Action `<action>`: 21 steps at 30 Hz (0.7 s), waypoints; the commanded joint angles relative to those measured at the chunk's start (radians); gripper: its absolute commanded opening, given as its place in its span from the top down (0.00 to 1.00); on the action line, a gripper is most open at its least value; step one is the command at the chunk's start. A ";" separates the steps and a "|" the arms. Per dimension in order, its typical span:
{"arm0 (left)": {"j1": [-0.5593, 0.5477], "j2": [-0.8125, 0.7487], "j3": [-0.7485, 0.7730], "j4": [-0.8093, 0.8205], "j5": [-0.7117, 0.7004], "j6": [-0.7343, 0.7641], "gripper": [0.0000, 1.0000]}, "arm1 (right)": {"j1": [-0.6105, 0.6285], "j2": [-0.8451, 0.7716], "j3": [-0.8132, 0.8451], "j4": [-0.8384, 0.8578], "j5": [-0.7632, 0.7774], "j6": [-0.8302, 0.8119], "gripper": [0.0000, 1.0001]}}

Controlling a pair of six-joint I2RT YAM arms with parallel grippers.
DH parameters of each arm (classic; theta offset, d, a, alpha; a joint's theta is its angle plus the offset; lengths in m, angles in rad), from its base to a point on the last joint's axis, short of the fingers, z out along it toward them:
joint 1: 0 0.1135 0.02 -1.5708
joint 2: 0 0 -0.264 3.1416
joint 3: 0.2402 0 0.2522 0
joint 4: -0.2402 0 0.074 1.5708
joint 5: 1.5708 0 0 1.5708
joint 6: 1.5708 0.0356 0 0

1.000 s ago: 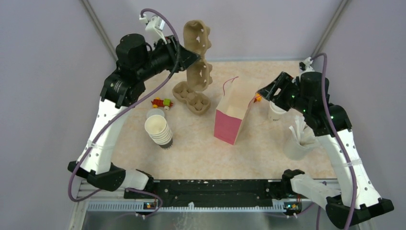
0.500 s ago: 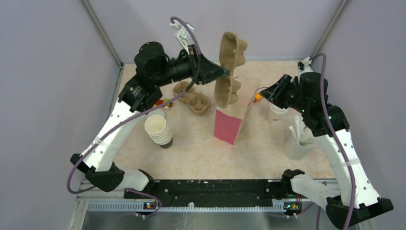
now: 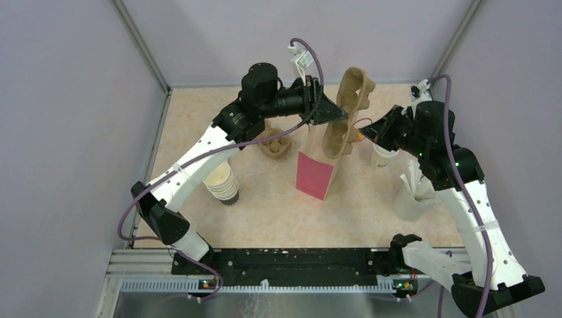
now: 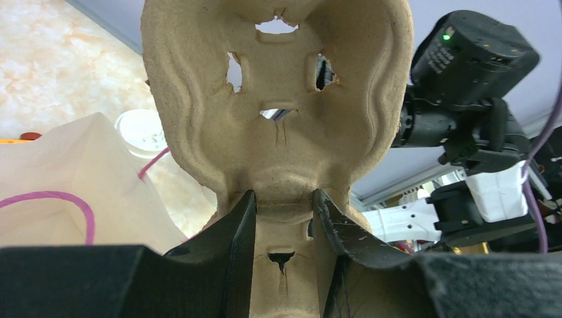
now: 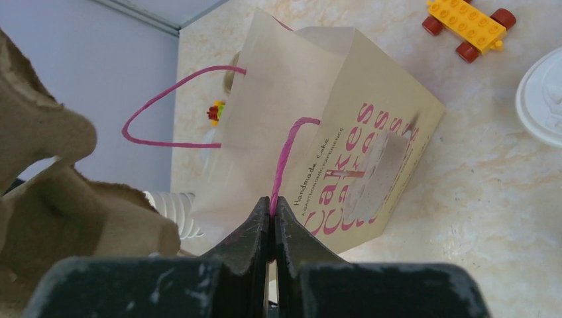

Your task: Pack the takeout coffee

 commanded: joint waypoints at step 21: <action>-0.008 0.110 0.158 -0.267 -0.273 0.302 0.74 | 0.002 -0.036 0.014 0.011 -0.086 -0.079 1.00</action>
